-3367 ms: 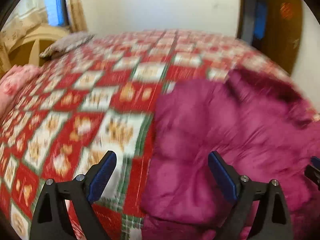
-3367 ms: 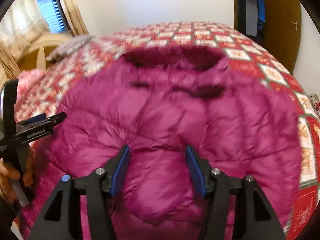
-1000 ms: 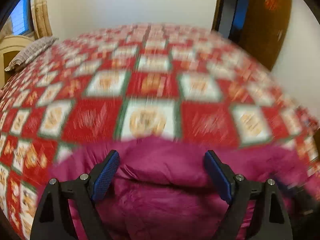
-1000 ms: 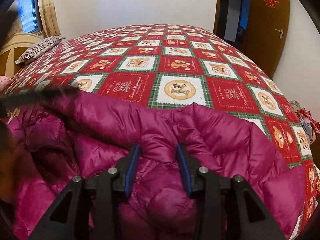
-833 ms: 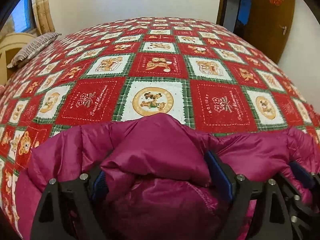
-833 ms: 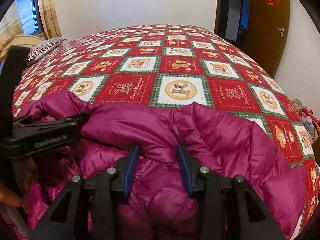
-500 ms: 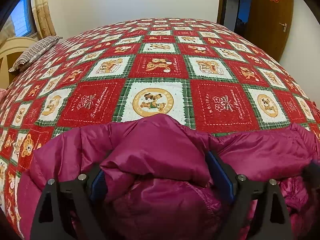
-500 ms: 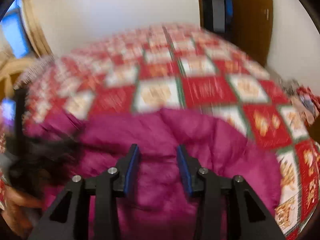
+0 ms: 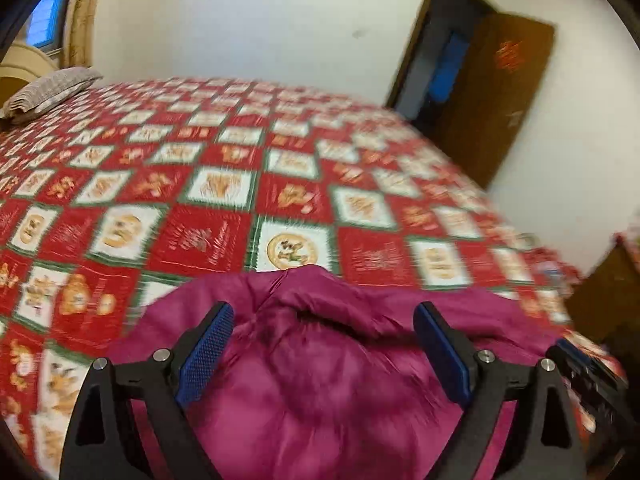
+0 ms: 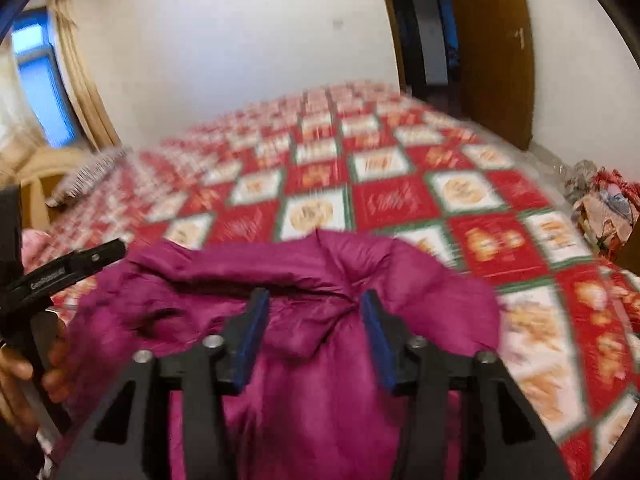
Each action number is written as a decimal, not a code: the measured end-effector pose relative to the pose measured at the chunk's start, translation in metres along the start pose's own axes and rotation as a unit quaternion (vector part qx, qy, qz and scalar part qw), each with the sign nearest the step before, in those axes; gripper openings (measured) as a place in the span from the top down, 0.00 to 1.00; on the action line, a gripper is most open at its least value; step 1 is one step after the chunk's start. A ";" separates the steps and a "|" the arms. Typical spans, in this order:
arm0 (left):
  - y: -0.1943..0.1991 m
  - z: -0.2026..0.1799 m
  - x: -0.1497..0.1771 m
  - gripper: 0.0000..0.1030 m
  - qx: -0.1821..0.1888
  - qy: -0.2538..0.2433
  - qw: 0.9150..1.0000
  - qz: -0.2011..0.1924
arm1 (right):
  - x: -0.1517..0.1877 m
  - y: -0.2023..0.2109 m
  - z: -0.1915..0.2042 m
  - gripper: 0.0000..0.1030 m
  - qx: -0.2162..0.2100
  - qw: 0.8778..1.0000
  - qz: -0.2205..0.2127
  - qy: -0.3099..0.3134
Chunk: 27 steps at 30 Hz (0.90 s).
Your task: Fold large clothes
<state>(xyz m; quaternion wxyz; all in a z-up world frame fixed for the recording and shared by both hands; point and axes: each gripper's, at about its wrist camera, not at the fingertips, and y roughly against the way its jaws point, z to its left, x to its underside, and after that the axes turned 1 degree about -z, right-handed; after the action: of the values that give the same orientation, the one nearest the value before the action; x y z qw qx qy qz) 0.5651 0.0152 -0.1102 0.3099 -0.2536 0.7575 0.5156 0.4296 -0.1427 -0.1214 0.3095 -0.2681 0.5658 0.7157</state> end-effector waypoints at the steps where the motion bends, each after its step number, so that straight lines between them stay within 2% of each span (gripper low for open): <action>1: 0.026 0.005 0.002 0.11 0.020 -0.005 1.000 -0.007 | 0.001 0.023 -0.007 0.43 -0.002 1.000 -0.014 0.000; 5: 0.119 0.026 0.034 0.11 0.054 -0.033 0.998 -0.028 | 0.018 0.115 -0.043 0.34 -0.010 0.999 -0.048 0.006; 8: 0.176 0.042 0.070 0.11 0.048 -0.051 0.997 -0.032 | 0.049 0.177 -0.063 0.32 0.004 0.998 -0.059 0.013; 11: 0.225 0.056 0.118 0.11 0.043 -0.053 0.997 -0.029 | 0.081 0.217 -0.076 0.32 0.016 0.998 -0.052 0.008; 13: 0.246 0.064 0.146 0.11 0.033 -0.049 0.998 -0.027 | 0.103 0.235 -0.082 0.25 0.032 0.998 -0.044 0.009; 16: 0.267 0.071 0.187 0.11 0.020 -0.039 0.999 -0.019 | 0.133 0.250 -0.091 0.22 0.045 0.999 -0.025 -0.002; 19: 0.274 0.076 0.226 0.11 0.014 -0.025 1.000 -0.002 | 0.158 0.250 -0.096 0.22 0.039 0.999 0.010 -0.013; 21: 0.272 0.078 0.245 0.11 0.007 -0.016 1.000 0.016 | 0.178 0.248 -0.094 0.22 0.034 0.999 0.036 -0.015; 24: 0.265 0.076 0.267 0.11 0.001 -0.012 0.999 0.041 | 0.203 0.236 -0.089 0.22 0.005 0.997 0.075 -0.027; 27: 0.262 0.078 0.282 0.11 -0.004 -0.008 0.999 0.053 | 0.220 0.222 -0.075 0.22 0.006 0.995 0.102 -0.003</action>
<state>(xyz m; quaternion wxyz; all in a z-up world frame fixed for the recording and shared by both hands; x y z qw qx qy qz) 0.2056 0.1592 -0.1747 0.2873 -0.2098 0.7650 0.5368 0.1199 -0.2224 -0.1559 0.2382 -0.2055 0.5936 0.7408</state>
